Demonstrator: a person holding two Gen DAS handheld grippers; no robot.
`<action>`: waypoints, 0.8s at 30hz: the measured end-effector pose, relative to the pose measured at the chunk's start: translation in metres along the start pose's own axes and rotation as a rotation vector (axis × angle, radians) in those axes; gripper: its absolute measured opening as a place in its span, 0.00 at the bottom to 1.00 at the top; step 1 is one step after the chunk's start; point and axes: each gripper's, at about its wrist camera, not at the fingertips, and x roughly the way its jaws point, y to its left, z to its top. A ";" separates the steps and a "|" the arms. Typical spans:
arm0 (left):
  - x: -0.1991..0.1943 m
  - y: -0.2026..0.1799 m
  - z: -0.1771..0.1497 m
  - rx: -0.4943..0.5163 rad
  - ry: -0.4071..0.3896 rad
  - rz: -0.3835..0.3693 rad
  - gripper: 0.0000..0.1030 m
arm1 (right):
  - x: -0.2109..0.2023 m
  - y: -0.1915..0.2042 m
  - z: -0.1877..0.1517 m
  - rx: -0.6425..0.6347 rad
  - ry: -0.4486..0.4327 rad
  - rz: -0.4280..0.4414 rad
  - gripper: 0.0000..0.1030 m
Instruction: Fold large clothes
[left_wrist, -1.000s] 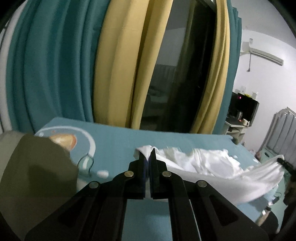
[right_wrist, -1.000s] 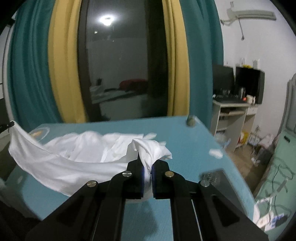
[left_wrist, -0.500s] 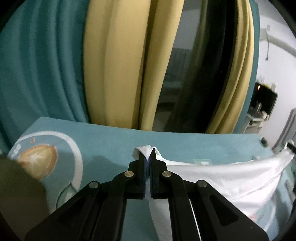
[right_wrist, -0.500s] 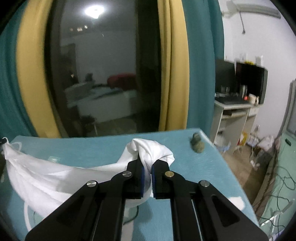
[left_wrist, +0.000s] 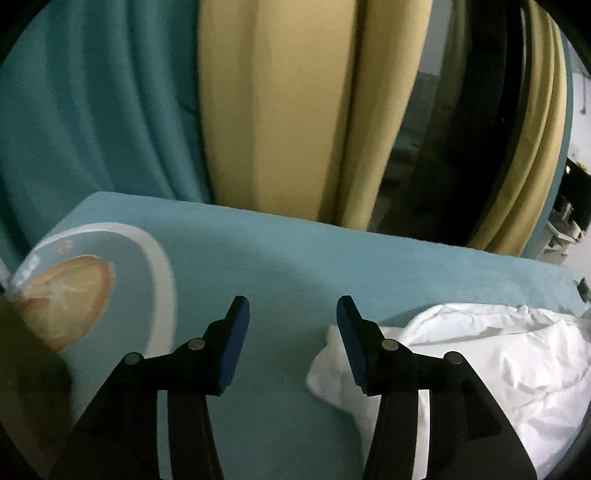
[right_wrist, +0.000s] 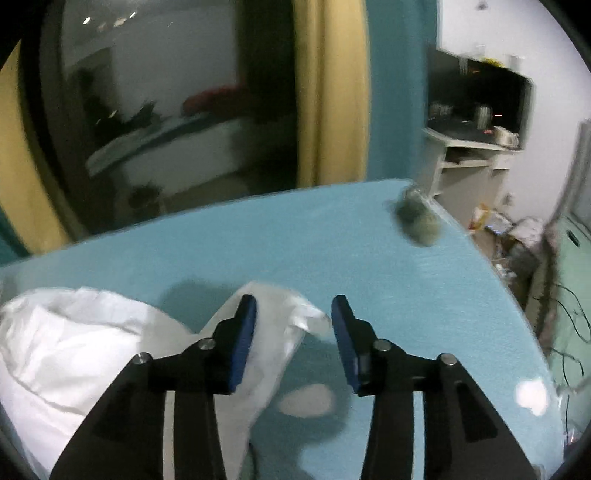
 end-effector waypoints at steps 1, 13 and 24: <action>-0.008 0.002 -0.004 -0.005 -0.002 -0.013 0.57 | -0.017 -0.009 -0.001 0.032 -0.032 -0.007 0.49; -0.045 -0.022 -0.095 0.039 0.217 -0.156 0.58 | -0.062 0.001 -0.084 0.173 0.108 0.337 0.60; -0.059 -0.058 -0.109 0.199 0.224 -0.159 0.03 | -0.080 0.025 -0.110 0.161 0.136 0.506 0.07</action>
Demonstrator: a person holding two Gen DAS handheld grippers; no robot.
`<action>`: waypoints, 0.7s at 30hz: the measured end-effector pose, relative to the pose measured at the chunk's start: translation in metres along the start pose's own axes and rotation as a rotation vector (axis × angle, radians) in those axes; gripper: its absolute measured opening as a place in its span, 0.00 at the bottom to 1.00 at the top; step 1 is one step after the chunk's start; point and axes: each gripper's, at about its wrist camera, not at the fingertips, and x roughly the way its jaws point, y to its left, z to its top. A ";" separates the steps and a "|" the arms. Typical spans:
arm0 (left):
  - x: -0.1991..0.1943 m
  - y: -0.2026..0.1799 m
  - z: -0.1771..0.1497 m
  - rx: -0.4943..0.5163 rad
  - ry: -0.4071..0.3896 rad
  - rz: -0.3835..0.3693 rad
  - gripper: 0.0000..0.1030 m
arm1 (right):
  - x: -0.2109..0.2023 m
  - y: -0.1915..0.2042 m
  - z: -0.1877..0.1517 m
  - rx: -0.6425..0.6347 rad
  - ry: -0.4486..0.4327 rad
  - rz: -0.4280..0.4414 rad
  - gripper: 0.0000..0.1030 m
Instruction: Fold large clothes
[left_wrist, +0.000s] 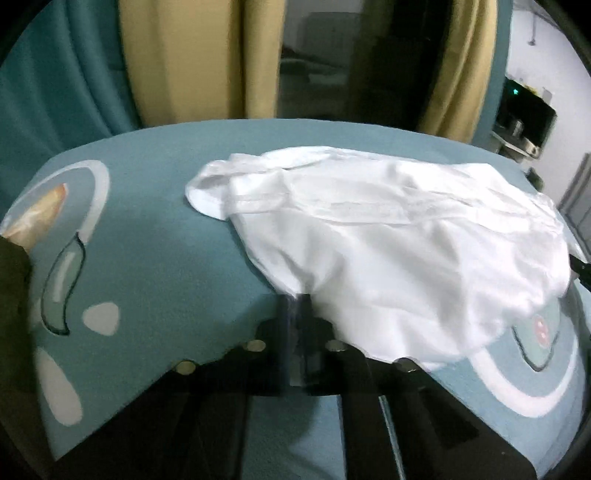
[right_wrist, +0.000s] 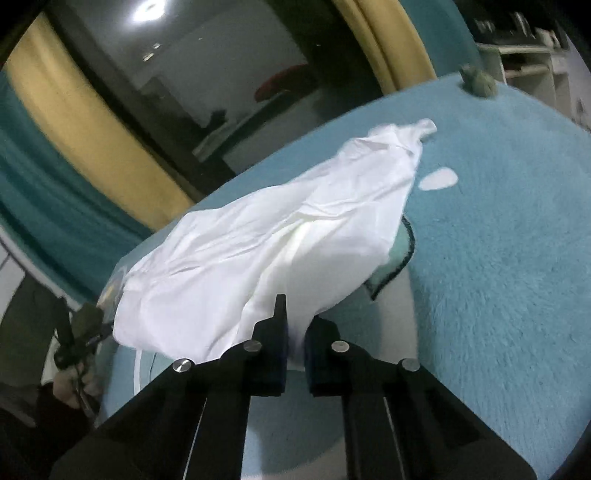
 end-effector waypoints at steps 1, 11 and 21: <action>-0.002 -0.002 -0.002 -0.008 0.000 -0.008 0.02 | -0.007 0.004 -0.004 -0.016 -0.007 -0.010 0.07; -0.078 0.017 -0.040 -0.111 -0.057 -0.064 0.02 | -0.063 0.018 -0.032 -0.072 0.000 -0.016 0.06; -0.127 0.018 -0.093 -0.172 -0.023 -0.107 0.02 | -0.098 0.021 -0.078 -0.070 0.026 -0.062 0.06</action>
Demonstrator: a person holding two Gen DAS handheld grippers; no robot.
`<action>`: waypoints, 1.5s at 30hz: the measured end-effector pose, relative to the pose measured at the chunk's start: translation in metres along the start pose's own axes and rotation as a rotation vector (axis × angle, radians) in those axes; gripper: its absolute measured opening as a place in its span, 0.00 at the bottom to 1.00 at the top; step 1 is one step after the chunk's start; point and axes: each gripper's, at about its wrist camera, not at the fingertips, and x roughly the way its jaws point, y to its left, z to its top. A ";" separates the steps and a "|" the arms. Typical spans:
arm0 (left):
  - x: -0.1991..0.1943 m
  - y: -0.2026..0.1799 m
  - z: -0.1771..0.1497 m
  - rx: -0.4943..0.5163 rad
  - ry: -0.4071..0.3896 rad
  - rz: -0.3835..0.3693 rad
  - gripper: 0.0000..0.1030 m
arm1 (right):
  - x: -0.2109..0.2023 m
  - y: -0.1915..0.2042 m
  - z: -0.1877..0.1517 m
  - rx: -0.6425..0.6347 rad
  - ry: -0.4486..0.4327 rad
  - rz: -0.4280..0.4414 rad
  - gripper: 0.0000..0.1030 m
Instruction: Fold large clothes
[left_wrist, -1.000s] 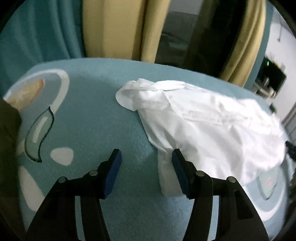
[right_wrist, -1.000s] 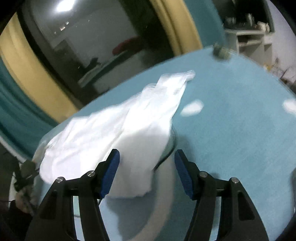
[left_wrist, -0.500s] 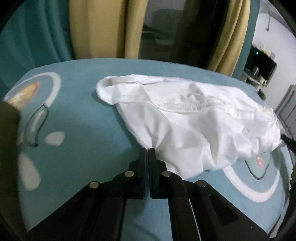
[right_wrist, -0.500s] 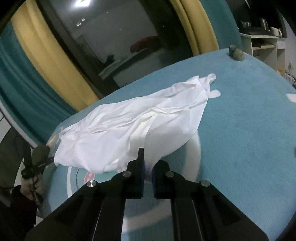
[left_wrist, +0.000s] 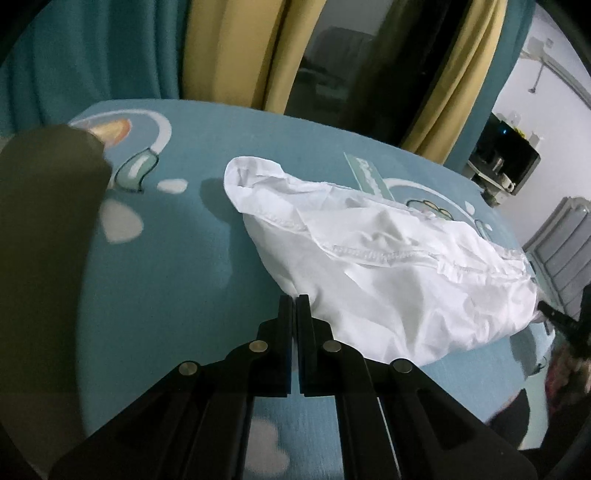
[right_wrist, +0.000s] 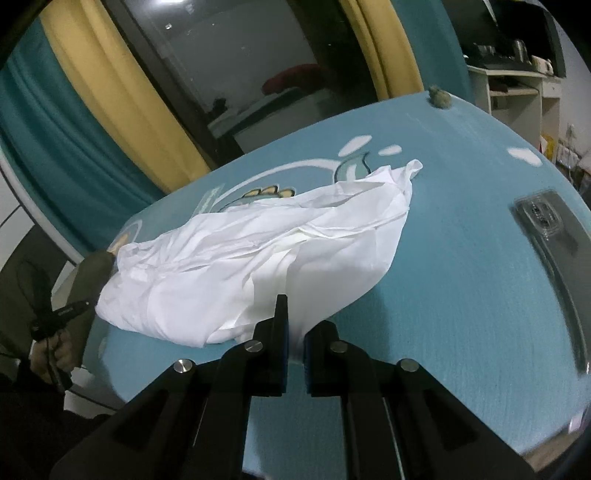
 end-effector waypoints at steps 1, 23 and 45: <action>-0.005 0.000 -0.005 0.004 -0.002 0.008 0.02 | -0.002 0.001 -0.005 0.005 0.006 -0.007 0.06; -0.014 -0.058 0.009 0.254 -0.075 -0.020 0.55 | 0.010 0.053 0.003 -0.352 -0.054 -0.324 0.68; 0.056 -0.112 -0.006 0.550 0.059 -0.143 0.55 | 0.093 0.111 0.004 -0.567 0.040 -0.147 0.41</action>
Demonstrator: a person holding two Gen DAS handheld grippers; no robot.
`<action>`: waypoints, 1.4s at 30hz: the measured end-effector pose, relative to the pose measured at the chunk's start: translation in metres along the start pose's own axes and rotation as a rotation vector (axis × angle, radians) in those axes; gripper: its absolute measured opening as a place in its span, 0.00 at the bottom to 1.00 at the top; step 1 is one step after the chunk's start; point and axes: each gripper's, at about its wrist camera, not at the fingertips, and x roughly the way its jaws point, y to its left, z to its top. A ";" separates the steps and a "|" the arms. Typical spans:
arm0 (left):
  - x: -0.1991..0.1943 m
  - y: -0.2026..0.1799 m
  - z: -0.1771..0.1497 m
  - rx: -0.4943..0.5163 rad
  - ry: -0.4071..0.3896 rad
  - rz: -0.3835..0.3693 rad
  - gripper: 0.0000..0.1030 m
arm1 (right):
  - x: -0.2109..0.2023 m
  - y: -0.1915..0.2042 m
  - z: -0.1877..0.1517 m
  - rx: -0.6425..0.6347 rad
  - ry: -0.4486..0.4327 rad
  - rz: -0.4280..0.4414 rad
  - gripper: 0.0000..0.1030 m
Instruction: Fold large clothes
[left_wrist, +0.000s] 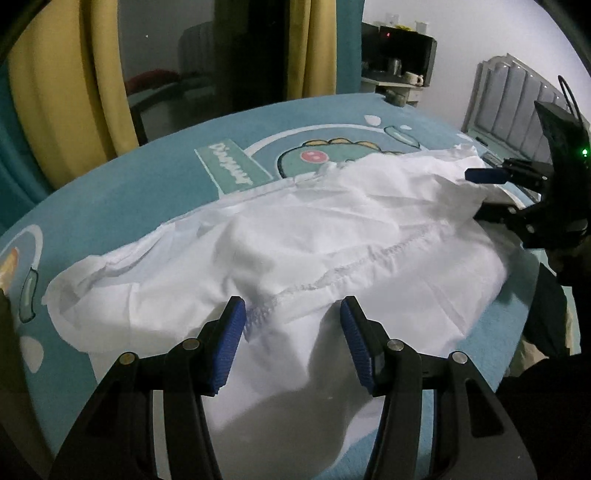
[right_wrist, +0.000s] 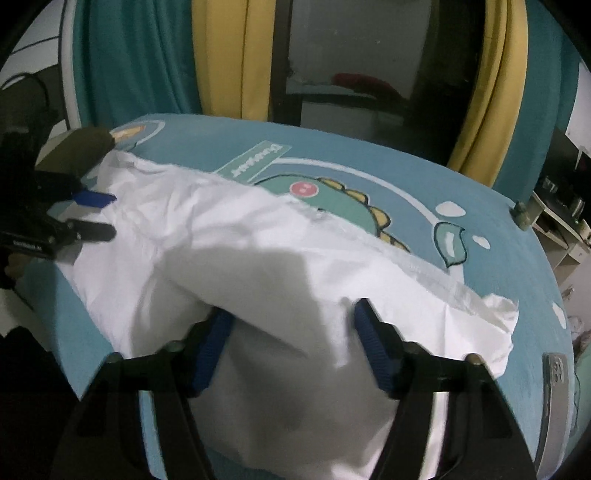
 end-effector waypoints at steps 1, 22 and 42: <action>0.001 0.001 0.002 0.002 -0.003 -0.007 0.55 | 0.001 -0.002 0.002 0.010 -0.001 0.006 0.29; 0.061 0.047 0.072 0.046 0.064 0.050 0.34 | 0.059 -0.038 0.084 0.047 -0.006 0.006 0.05; 0.110 0.102 0.120 0.092 0.157 0.174 0.39 | 0.119 -0.122 0.100 -0.035 0.208 -0.104 0.61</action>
